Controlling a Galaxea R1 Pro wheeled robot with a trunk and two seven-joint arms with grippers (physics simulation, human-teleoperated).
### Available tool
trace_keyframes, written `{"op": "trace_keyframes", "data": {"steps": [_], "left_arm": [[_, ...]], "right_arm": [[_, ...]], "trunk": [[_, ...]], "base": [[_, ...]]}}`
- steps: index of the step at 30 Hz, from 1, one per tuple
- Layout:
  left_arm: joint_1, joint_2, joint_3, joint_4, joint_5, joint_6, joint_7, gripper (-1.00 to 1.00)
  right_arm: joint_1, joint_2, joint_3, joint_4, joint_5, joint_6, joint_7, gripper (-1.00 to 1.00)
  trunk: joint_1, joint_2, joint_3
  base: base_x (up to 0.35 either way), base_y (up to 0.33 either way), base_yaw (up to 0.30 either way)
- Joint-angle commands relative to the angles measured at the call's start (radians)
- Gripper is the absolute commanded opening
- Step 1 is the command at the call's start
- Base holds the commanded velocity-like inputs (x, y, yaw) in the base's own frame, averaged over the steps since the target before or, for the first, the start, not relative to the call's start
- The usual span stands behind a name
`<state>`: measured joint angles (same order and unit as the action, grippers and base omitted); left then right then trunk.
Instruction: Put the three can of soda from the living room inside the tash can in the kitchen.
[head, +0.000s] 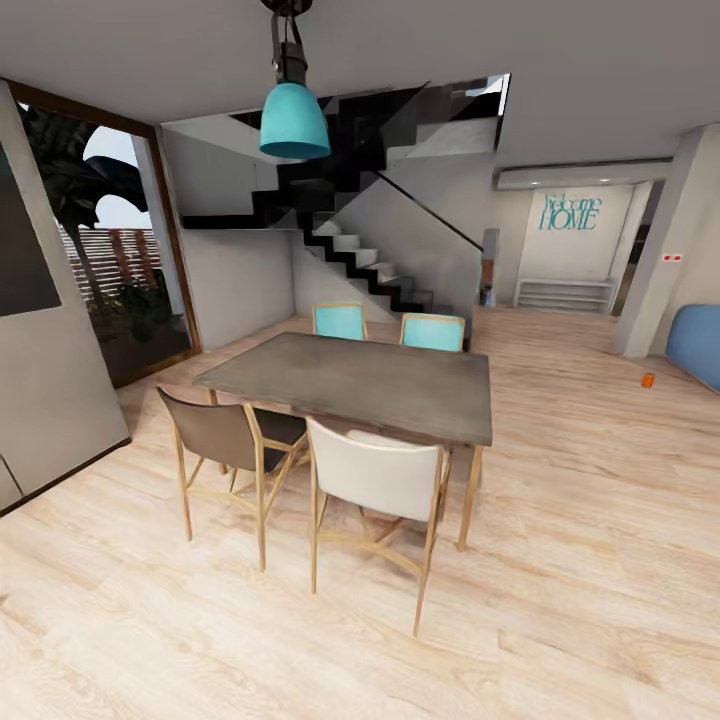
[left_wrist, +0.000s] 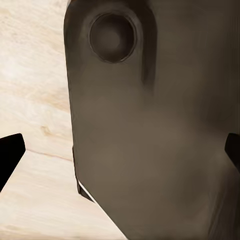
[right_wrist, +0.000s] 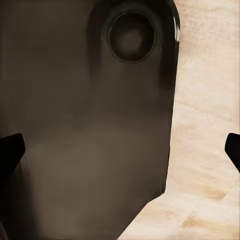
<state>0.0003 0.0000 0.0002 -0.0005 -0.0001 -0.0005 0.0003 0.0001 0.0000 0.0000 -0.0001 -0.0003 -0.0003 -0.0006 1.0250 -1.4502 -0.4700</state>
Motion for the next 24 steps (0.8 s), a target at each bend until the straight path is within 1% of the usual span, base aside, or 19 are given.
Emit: {"op": "trace_keyframes", "data": {"steps": [1, 3, 24], "left_arm": [[0.002, 0.006, 0.003, -0.005, 0.000, -0.005, 0.003, 1.00], [0.001, 0.008, 0.003, -0.011, 0.000, -0.016, 0.003, 1.00], [0.001, 0.007, 0.002, -0.013, -0.001, -0.017, 0.002, 1.00]], "right_arm": [[0.000, -0.006, 0.000, -0.006, -0.003, -0.002, -0.005, 1.00], [0.000, -0.008, 0.001, -0.017, -0.002, -0.003, -0.007, 1.00], [0.000, -0.007, 0.001, -0.016, -0.001, -0.003, -0.007, 1.00]], "trunk": [[0.000, 0.000, 0.000], [0.000, 0.000, 0.000], [0.000, 0.000, 0.000]], "base": [[0.000, 0.000, 0.000], [0.000, 0.000, 0.000], [0.000, 0.000, -0.004]]}}
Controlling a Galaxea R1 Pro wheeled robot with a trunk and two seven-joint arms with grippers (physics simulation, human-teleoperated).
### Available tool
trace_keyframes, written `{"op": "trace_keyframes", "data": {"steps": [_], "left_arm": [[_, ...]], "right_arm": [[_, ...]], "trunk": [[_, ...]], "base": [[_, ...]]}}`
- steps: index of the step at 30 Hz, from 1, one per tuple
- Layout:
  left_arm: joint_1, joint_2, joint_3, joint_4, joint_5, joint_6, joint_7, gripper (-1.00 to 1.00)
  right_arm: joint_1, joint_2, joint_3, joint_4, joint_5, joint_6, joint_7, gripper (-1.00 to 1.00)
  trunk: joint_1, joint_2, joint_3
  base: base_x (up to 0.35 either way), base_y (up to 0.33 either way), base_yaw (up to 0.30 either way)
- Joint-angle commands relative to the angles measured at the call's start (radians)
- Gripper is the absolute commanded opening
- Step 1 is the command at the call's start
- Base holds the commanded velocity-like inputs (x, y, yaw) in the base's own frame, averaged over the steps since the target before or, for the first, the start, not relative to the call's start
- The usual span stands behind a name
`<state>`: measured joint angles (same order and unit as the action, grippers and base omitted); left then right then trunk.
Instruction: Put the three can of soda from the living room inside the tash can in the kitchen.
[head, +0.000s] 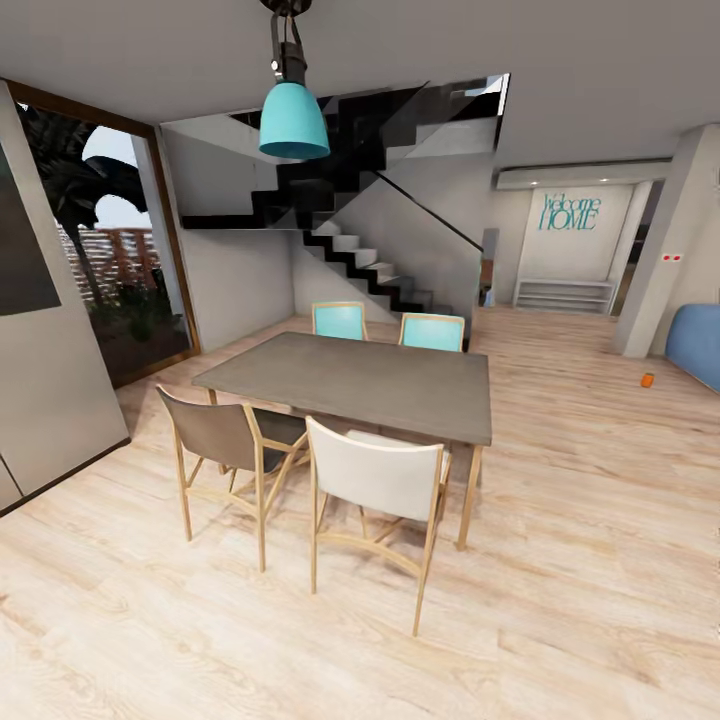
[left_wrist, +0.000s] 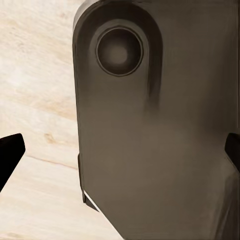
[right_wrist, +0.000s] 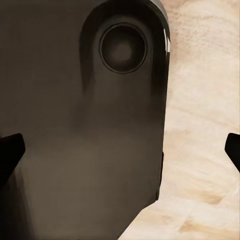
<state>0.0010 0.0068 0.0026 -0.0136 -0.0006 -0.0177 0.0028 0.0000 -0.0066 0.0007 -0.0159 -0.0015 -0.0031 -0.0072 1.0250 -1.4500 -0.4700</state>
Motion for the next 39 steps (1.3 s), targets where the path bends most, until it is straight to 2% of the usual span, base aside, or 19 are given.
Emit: {"op": "trace_keyframes", "data": {"steps": [1, 9, 24, 39], "left_arm": [[0.000, -0.001, 0.000, -0.002, 0.000, -0.002, 0.000, 1.00], [-0.001, -0.004, 0.000, -0.009, -0.001, -0.011, -0.004, 1.00], [-0.001, -0.004, -0.002, -0.009, -0.001, -0.011, -0.009, 1.00], [-0.001, -0.004, -0.002, -0.009, -0.001, -0.011, -0.009, 1.00]], "right_arm": [[0.000, 0.003, -0.001, 0.000, 0.000, 0.000, 0.001, 1.00], [0.000, 0.012, -0.002, 0.000, 0.000, 0.001, 0.010, 1.00], [0.000, 0.012, 0.000, 0.000, 0.004, 0.002, 0.014, 1.00], [-0.001, -0.001, -0.003, 0.001, 0.003, 0.016, 0.014, 1.00]], "trunk": [[0.000, 0.000, 0.000], [0.000, 0.000, 0.000], [0.000, 0.000, 0.000], [0.000, 0.000, 0.001]], "base": [[0.000, 0.000, -0.105], [0.000, 0.035, -0.237], [0.000, 0.021, -0.298], [0.000, 0.000, -0.300]]}}
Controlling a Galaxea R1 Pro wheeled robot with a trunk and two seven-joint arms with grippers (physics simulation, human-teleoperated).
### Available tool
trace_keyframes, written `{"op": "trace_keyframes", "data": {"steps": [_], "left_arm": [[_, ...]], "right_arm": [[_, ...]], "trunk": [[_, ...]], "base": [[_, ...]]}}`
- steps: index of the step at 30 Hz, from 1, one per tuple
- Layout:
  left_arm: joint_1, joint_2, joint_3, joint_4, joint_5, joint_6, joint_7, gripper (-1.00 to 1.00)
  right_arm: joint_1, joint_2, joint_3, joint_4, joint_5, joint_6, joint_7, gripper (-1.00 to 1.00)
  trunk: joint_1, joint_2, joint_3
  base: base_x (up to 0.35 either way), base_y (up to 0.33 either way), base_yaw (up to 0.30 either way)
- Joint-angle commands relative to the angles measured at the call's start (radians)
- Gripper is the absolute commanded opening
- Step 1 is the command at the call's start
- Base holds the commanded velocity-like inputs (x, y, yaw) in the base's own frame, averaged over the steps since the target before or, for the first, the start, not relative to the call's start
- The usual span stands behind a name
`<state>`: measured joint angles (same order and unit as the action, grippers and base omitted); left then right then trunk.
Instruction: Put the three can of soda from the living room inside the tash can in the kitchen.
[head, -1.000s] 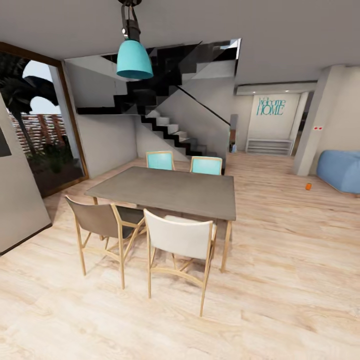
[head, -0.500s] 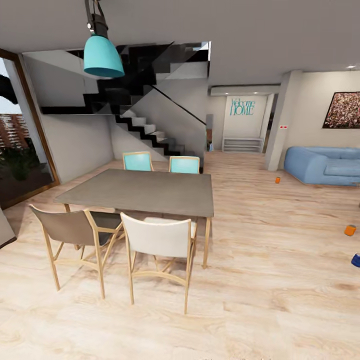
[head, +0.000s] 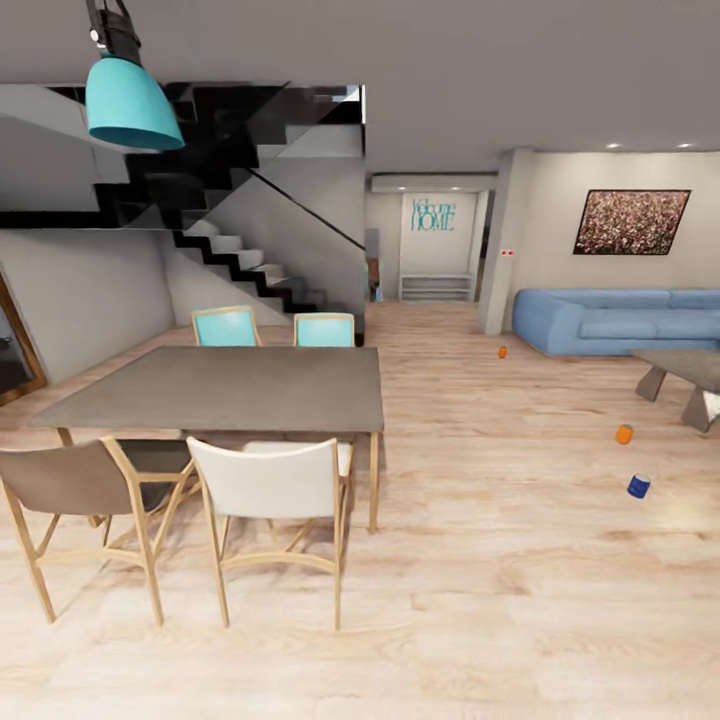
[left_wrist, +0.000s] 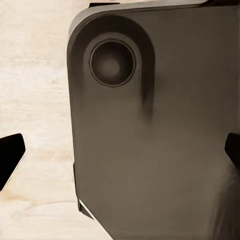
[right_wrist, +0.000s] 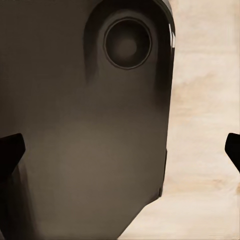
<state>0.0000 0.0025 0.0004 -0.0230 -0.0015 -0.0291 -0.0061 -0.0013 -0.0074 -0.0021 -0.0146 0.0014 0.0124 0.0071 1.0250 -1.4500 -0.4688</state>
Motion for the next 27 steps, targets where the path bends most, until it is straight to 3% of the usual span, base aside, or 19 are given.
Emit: {"op": "trace_keyframes", "data": {"steps": [1, 15, 27], "left_arm": [[0.000, -0.001, -0.001, 0.000, 0.000, 0.000, 0.000, 1.00], [0.000, -0.004, -0.001, 0.000, 0.000, 0.001, -0.001, 1.00], [-0.001, -0.005, -0.001, 0.000, 0.000, 0.002, -0.002, 1.00]], "right_arm": [[0.000, 0.000, 0.000, 0.000, -0.001, 0.001, 0.000, 1.00], [0.000, -0.003, -0.007, 0.001, -0.003, 0.002, 0.002, 1.00], [0.000, -0.001, -0.007, 0.001, -0.003, 0.003, 0.002, 1.00]], "trunk": [[0.000, 0.000, 0.000], [0.000, 0.000, 0.008], [0.000, 0.000, 0.016]], "base": [[0.000, 0.000, -0.300], [-0.021, 0.018, -0.300], [-0.235, 0.189, -0.300]]}}
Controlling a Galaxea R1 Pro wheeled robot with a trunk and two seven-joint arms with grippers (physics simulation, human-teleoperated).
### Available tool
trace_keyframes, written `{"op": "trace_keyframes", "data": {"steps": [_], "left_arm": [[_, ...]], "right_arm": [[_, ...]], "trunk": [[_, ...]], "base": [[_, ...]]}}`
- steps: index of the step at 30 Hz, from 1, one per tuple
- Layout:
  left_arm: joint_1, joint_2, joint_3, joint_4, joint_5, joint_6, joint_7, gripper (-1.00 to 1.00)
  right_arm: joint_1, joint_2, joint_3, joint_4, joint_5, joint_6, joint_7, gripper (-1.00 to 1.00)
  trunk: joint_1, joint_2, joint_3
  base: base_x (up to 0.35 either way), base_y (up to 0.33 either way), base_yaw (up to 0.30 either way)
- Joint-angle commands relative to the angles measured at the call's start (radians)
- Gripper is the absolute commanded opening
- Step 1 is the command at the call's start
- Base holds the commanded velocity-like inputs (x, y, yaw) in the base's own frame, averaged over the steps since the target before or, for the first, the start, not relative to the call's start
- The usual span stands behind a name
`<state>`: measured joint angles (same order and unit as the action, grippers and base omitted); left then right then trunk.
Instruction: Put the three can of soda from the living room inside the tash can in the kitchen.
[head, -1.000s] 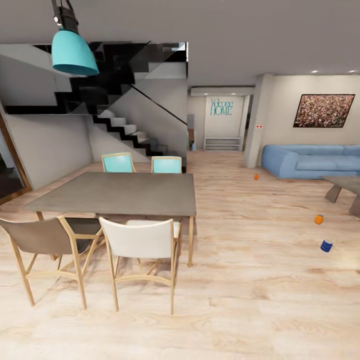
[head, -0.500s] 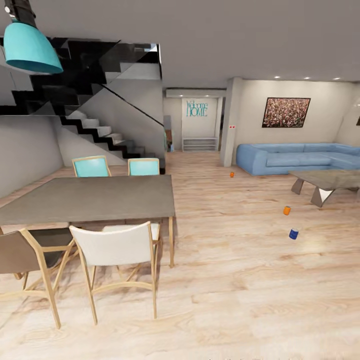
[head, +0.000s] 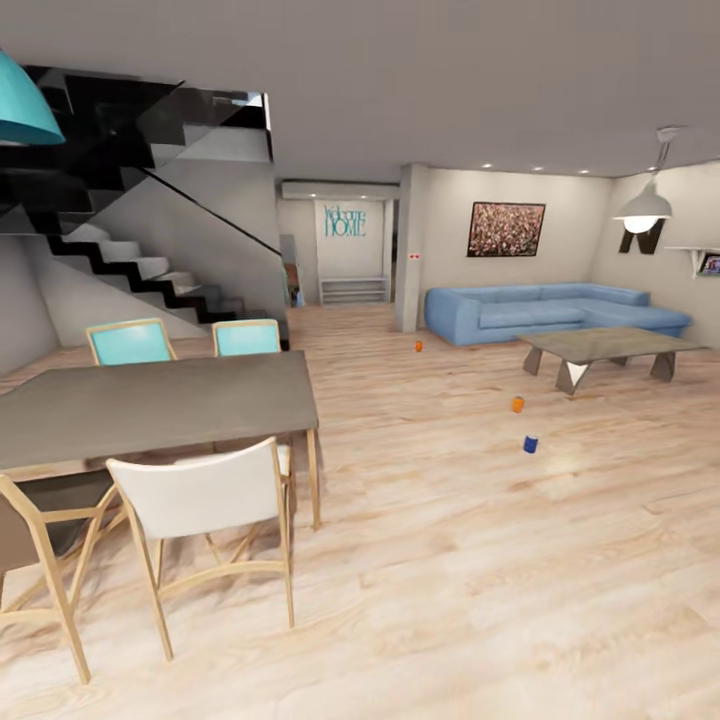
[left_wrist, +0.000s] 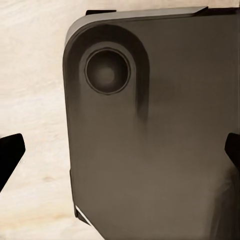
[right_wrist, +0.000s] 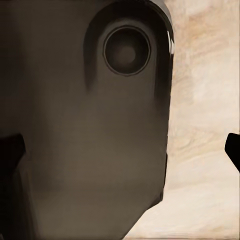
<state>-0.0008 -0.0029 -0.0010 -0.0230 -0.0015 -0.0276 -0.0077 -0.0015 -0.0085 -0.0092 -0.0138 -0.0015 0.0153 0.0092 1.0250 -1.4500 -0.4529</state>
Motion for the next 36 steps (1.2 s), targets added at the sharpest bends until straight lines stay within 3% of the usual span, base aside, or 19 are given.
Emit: {"op": "trace_keyframes", "data": {"steps": [1, 7, 15, 36], "left_arm": [[0.000, 0.000, 0.000, 0.000, 0.000, 0.000, 0.000, 1.00], [0.000, -0.002, -0.002, 0.000, -0.002, 0.000, 0.000, 1.00], [0.000, -0.002, -0.003, 0.000, -0.004, 0.000, 0.000, 1.00], [0.000, -0.002, -0.005, 0.000, -0.006, 0.000, 0.000, 1.00]], "right_arm": [[0.000, 0.000, 0.000, 0.000, 0.000, 0.000, 0.000, 1.00], [0.000, 0.000, 0.000, 0.000, 0.000, 0.000, 0.012, 1.00], [0.000, -0.001, 0.001, 0.000, 0.010, 0.000, 0.076, 1.00], [0.000, 0.000, 0.002, -0.002, 0.010, 0.000, 0.089, 1.00]], "trunk": [[0.000, 0.000, 0.001], [0.000, 0.000, 0.005], [0.000, 0.000, 0.010], [0.000, 0.000, 0.025]], "base": [[-0.267, 0.218, -0.300], [-0.270, 0.220, -0.300], [-0.271, 0.223, -0.300], [-0.256, 0.253, -0.298]]}}
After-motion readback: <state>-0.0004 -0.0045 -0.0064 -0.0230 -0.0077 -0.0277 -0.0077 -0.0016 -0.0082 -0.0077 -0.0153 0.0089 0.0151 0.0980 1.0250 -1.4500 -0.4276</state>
